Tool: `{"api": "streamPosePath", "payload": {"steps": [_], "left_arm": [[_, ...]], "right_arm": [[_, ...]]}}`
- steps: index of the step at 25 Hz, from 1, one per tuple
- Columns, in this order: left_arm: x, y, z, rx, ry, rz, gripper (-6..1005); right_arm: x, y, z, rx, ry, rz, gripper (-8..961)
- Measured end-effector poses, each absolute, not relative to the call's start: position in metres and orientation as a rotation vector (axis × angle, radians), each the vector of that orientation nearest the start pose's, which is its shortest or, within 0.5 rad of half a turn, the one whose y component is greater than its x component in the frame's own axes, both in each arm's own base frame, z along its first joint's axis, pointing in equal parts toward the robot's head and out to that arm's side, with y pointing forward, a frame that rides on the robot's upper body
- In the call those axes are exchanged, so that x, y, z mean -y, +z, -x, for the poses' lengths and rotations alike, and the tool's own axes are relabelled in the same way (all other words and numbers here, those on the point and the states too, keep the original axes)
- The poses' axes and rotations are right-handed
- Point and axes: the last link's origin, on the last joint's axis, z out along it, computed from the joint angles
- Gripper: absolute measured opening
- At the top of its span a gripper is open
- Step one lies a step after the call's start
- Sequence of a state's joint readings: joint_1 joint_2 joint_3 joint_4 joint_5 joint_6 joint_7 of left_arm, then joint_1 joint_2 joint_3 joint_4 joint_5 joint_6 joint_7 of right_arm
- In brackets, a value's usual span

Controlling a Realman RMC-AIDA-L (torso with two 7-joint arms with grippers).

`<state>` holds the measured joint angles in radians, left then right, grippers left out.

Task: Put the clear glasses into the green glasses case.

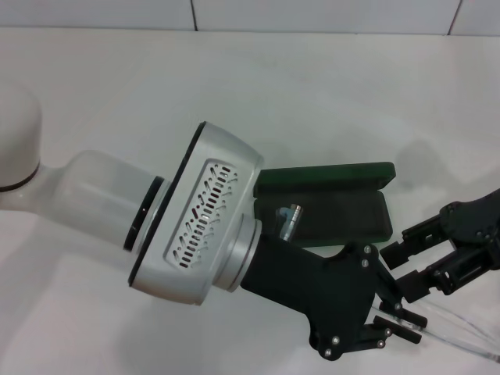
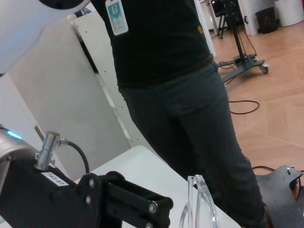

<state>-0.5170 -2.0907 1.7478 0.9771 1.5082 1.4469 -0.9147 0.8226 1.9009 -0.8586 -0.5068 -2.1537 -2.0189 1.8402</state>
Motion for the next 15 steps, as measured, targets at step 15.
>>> {"api": "streamPosePath", "payload": {"steps": [15], "left_arm": [[-0.2614,-0.0935,0.1202,-1.02,-0.85,3.002,55]], "right_arm": [[-0.3203,0.0328,-0.2013,-1.083,0.402,3.381,707]]}}
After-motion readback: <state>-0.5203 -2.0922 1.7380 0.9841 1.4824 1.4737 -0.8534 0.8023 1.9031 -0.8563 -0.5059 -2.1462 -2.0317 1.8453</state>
